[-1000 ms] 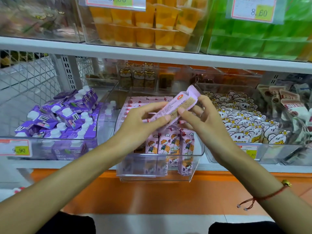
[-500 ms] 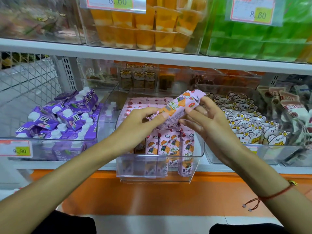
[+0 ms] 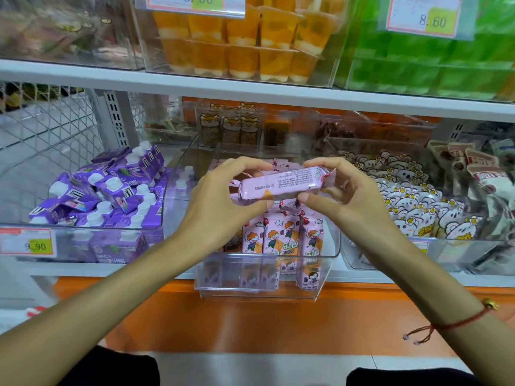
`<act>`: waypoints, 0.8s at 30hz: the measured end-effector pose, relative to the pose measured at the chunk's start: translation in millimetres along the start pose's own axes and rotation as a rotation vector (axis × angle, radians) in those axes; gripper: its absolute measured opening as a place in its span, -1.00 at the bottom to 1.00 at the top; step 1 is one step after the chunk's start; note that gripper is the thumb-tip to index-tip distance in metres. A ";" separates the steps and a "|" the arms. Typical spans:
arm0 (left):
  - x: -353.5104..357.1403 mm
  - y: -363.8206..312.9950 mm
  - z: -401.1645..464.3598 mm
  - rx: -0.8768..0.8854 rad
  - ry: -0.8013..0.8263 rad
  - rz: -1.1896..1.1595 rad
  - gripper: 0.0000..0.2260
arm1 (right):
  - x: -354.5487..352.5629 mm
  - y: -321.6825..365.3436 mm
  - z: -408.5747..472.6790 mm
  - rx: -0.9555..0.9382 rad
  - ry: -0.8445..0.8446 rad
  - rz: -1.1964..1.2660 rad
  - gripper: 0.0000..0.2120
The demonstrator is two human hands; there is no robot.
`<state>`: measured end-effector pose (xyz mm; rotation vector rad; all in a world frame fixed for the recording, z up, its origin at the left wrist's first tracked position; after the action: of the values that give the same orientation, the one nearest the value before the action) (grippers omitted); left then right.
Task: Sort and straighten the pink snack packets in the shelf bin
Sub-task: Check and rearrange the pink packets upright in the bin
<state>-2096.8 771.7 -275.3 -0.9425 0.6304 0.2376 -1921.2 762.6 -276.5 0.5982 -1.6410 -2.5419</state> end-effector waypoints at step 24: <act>60.7 -1.0 17.7 -0.011 0.289 -0.219 -0.62 | -17.1 -6.7 -14.9 0.169 -0.069 -0.551 -0.62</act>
<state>-2040.9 780.8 -303.5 -1.0570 0.7840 -0.0926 -1899.0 756.9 -282.9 1.1293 -1.9511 -2.8156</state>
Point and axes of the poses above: each hand's wrist, its own z-axis towards the middle knuckle, its own x-axis out of the palm, y = z × x, the point moved 9 cm from there along z, towards the middle knuckle, and after that the axes turned 15 degrees about y, right-handed, at the moved point
